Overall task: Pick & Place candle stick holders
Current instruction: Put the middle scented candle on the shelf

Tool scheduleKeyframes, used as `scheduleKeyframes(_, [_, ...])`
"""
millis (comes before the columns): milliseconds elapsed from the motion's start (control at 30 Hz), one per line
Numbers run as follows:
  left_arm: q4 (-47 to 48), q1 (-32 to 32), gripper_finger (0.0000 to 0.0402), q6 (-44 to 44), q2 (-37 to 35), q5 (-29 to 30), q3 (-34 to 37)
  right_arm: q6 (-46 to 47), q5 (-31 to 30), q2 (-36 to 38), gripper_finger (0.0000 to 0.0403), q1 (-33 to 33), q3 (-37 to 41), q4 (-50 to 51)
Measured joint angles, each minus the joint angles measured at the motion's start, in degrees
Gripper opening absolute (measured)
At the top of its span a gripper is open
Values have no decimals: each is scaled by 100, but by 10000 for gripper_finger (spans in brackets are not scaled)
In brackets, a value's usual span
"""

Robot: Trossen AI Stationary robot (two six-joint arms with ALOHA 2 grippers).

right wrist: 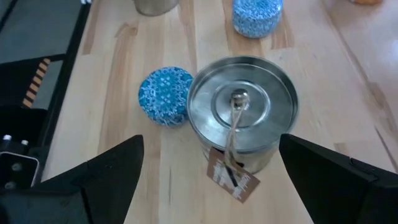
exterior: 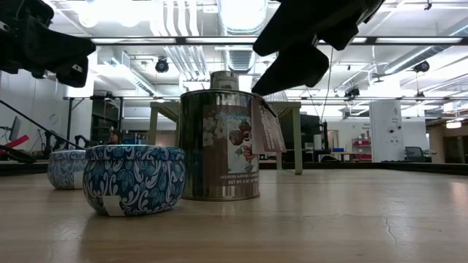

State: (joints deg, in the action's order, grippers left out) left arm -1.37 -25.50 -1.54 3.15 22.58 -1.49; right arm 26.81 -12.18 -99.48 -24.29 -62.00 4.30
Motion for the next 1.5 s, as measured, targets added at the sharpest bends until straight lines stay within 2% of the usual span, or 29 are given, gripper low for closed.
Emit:
scheduleKeyframes(233, [0, -2, 30, 1, 1, -1, 1, -154, -9, 0, 365, -13, 66, -188])
scheduleKeyframes(400, [0, 0, 30, 2, 1, 1, 1, -198, -321, 0, 365, 34, 73, -170])
scheduleKeyframes(567, [0, 0, 30, 1, 1, -1, -1, -81, -319, -25, 366, 188, 51, -206])
scheduleKeyframes(933, [-2, 0, 30, 1, -1, 1, -1, -430, -146, -566, 366, 227, 42, -922])
scheduleKeyframes(1133, [-4, 0, 30, 1, -1, 0, -1, -477, -141, -758, 366, 232, 42, -1000])
scheduleKeyframes(1500, [-9, 0, 30, 2, 1, 1, 1, -624, -137, -1255, 366, 234, 40, -1904])
